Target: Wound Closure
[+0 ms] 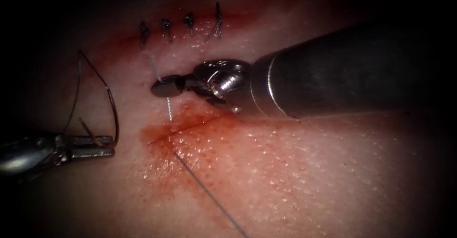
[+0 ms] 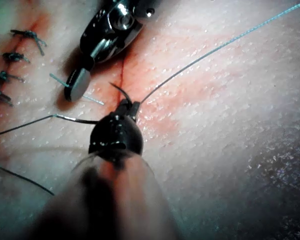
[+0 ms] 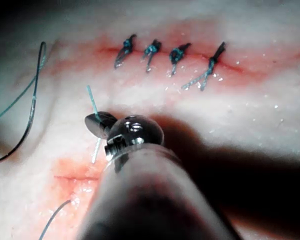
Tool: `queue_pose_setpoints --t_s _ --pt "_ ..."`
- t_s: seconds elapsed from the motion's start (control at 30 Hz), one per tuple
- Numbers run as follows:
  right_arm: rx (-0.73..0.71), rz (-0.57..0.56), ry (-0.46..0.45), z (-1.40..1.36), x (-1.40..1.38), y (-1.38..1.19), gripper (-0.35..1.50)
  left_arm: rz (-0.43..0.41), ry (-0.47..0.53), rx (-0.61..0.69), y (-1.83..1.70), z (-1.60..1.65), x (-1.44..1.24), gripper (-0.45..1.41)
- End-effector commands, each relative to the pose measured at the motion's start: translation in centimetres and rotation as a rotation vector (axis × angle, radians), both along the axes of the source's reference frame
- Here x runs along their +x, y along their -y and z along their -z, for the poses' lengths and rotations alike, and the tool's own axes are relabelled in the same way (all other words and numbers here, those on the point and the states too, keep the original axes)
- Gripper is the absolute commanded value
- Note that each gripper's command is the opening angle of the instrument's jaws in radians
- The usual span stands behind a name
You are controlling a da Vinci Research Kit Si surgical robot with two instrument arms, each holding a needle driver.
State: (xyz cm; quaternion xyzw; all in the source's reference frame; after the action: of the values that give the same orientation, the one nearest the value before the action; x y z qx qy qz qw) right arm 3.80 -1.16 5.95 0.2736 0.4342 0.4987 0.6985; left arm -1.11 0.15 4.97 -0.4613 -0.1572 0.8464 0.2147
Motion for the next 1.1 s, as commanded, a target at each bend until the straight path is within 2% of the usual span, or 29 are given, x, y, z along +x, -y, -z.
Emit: queue_pose_setpoints --t_s 0.03,0.07,0.2,0.53,0.6,0.67,0.7,0.73,0.77,0.8,0.83,0.87,0.9,0.93,0.97,1.0,1.1 --pt "-0.030 0.008 -0.034 0.01 0.08 0.03 -0.35 -0.001 0.001 0.002 0.05 -0.06 -0.06 -0.45" --pt "-0.078 0.014 -0.068 0.10 0.09 0.00 -0.35 -0.001 0.001 0.002 0.05 -0.06 -0.06 -0.45" --pt "-0.190 0.042 -0.096 0.37 0.13 -0.11 -0.35 -0.008 -0.014 -0.018 0.04 -0.07 -0.03 -0.45" --pt "-0.217 0.032 -0.106 0.45 0.09 -0.17 -0.35 0.047 -0.085 -0.084 -0.09 -0.14 0.21 -0.45" --pt "-0.220 0.030 -0.104 0.48 0.09 -0.18 -0.35 0.040 -0.126 -0.112 -0.11 -0.16 0.26 -0.45" --pt "-0.238 0.028 -0.111 0.49 0.10 -0.16 -0.35 -0.008 -0.279 -0.177 -0.12 -0.29 0.34 -0.45" --pt "-0.241 0.023 -0.118 0.49 0.10 -0.16 -0.35 -0.008 -0.309 -0.187 -0.12 -0.34 0.36 -0.45" --pt "-0.244 0.015 -0.130 0.48 0.11 -0.15 -0.16 -0.007 -0.330 -0.195 -0.12 -0.39 0.37 -0.45" --pt "-0.247 0.006 -0.145 0.48 0.11 -0.16 0.39 0.001 -0.353 -0.199 -0.12 -0.45 0.37 -0.45" --pt "-0.248 0.001 -0.153 0.49 0.10 -0.17 0.69 0.004 -0.370 -0.195 -0.13 -0.52 0.38 -0.45" --pt "-0.247 -0.006 -0.160 0.50 0.10 -0.19 1.15 0.013 -0.392 -0.199 -0.15 -0.64 0.39 -0.37" --pt "-0.245 -0.009 -0.159 0.52 0.09 -0.21 1.25 0.017 -0.400 -0.194 -0.17 -0.69 0.39 -0.03" --pt "-0.245 -0.009 -0.159 0.52 0.09 -0.21 1.25 0.017 -0.400 -0.194 -0.17 -0.69 0.39 -0.03" --pt "-0.281 -0.007 -0.150 0.60 0.07 -0.27 1.40 0.023 -0.408 -0.193 -0.22 -0.91 0.39 0.46" --pt "-0.281 -0.007 -0.150 0.60 0.07 -0.27 1.40 0.023 -0.408 -0.193 -0.22 -0.91 0.39 0.46" --pt "-0.326 -0.001 -0.139 0.69 0.00 -0.33 1.41 0.028 -0.414 -0.201 -0.23 -1.01 0.38 0.84" --pt "-0.360 0.009 -0.133 0.74 -0.05 -0.36 1.41 0.033 -0.414 -0.194 -0.23 -0.99 0.39 0.93"
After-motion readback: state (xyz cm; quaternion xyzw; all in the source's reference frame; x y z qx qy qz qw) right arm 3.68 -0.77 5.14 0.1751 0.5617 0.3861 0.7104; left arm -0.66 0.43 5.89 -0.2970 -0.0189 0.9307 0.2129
